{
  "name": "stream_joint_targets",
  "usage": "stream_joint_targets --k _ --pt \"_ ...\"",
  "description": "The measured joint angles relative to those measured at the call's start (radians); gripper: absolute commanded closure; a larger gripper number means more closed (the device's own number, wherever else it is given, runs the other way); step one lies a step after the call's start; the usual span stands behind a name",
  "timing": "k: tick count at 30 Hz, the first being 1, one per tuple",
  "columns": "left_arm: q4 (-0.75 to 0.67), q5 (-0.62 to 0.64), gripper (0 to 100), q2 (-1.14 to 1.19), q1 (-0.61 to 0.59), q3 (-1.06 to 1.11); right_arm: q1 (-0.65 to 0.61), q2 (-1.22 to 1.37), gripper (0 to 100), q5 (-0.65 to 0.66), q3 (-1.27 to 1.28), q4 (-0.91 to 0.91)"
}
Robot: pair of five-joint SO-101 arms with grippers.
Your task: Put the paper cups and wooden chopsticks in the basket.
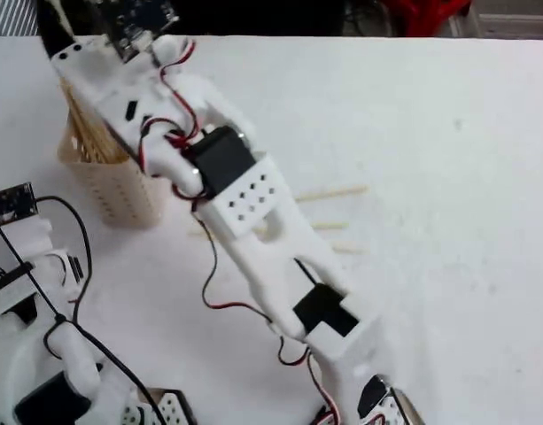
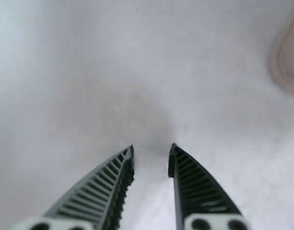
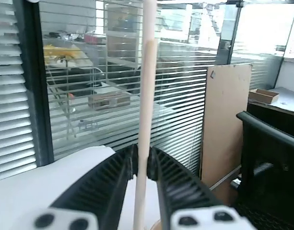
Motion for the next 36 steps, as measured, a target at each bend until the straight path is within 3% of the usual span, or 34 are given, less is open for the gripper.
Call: stream_joint_targets --k 8,18,22,28,31,36 --pt "0.0 0.0 86 0.0 0.0 0.0 -0.003 0.018 83.8 0.0 0.0 0.0" --pt "0.0 0.0 86 0.0 0.0 0.0 -0.006 0.018 83.7 -0.002 -0.002 0.106" --pt "0.0 0.0 86 0.0 0.0 0.0 -0.006 0.014 83.7 -0.002 -0.002 0.293" --pt "0.0 0.0 86 0.0 0.0 0.0 0.02 -0.095 83.7 0.011 -0.003 0.77" --pt "0.0 0.0 86 0.0 0.0 0.0 0.035 -0.149 84.9 0.129 -0.012 0.973" --pt "0.0 0.0 86 0.0 0.0 0.0 0.101 -0.245 87.8 0.282 0.153 1.031"
